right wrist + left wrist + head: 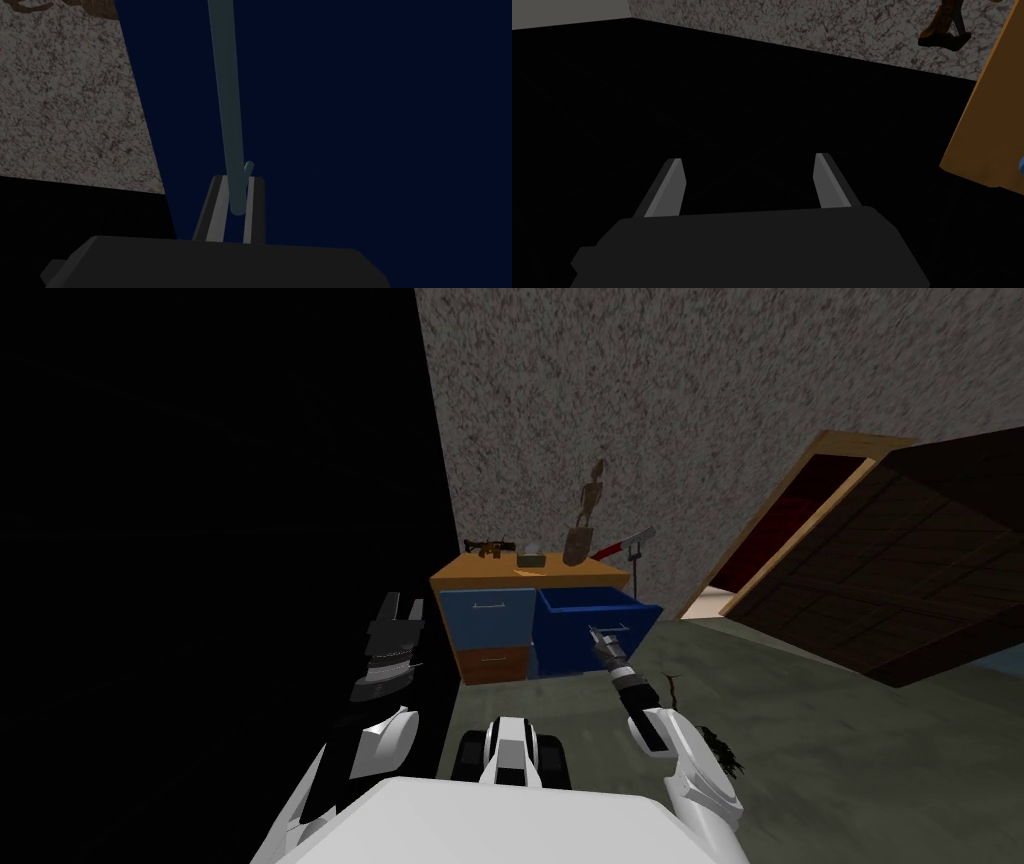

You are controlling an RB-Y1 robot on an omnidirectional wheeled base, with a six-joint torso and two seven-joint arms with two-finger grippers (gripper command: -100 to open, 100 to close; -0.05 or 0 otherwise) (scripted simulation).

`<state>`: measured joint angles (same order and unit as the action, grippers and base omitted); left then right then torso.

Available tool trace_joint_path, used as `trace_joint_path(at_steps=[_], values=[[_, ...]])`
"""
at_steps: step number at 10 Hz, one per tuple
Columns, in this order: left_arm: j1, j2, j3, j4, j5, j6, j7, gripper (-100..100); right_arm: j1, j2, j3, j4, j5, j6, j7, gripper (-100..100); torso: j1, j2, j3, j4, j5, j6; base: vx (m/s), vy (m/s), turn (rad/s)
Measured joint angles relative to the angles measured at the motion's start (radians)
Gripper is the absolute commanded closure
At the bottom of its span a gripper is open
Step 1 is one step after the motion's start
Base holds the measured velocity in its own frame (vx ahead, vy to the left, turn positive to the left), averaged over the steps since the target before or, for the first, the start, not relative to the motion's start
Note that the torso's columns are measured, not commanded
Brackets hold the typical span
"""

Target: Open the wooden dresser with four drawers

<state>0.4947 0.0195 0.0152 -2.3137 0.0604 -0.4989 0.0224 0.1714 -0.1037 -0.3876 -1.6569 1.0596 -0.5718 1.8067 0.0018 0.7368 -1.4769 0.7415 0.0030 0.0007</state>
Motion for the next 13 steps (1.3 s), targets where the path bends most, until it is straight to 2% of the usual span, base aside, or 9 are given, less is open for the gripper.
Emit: trace_joint_path(at_steps=[4,6,9,10,13], values=[[0.000,0.000,0.000,0.000,0.000,0.000,0.000,0,-0.014,-0.094,0.013,-0.027,0.017,0.070,-0.108,-100,-0.002,0.001,0.001,-0.003,-0.003,-0.001,-0.040,0.043,0.041],[0.000,0.000,0.000,0.000,0.000,0.000,0.000,0,-0.033,-0.140,0.008,-0.019,0.017,0.092,-0.150,-100,-0.002,0.001,0.001,-0.003,-0.003,-0.001,-0.036,0.032,0.036],[0.000,0.000,0.000,0.000,0.000,0.000,0.000,0,-0.042,-0.204,0.016,-0.032,0.027,0.139,-0.224,-100,0.000,0.003,0.002,-0.001,-0.001,0.000,-0.028,0.026,0.029],[0.000,0.000,0.000,0.000,0.000,0.000,0.000,0,-0.041,-0.206,0.017,-0.032,0.028,0.143,-0.230,0,0.000,0.003,0.002,-0.001,-0.001,-0.001,0.000,0.000,0.000],[0.000,0.000,0.000,0.000,0.000,0.000,0.000,0,-0.039,-0.206,0.017,-0.030,0.028,0.144,-0.229,0,-0.001,0.002,0.001,-0.003,-0.002,-0.001,0.000,0.000,0.000]])
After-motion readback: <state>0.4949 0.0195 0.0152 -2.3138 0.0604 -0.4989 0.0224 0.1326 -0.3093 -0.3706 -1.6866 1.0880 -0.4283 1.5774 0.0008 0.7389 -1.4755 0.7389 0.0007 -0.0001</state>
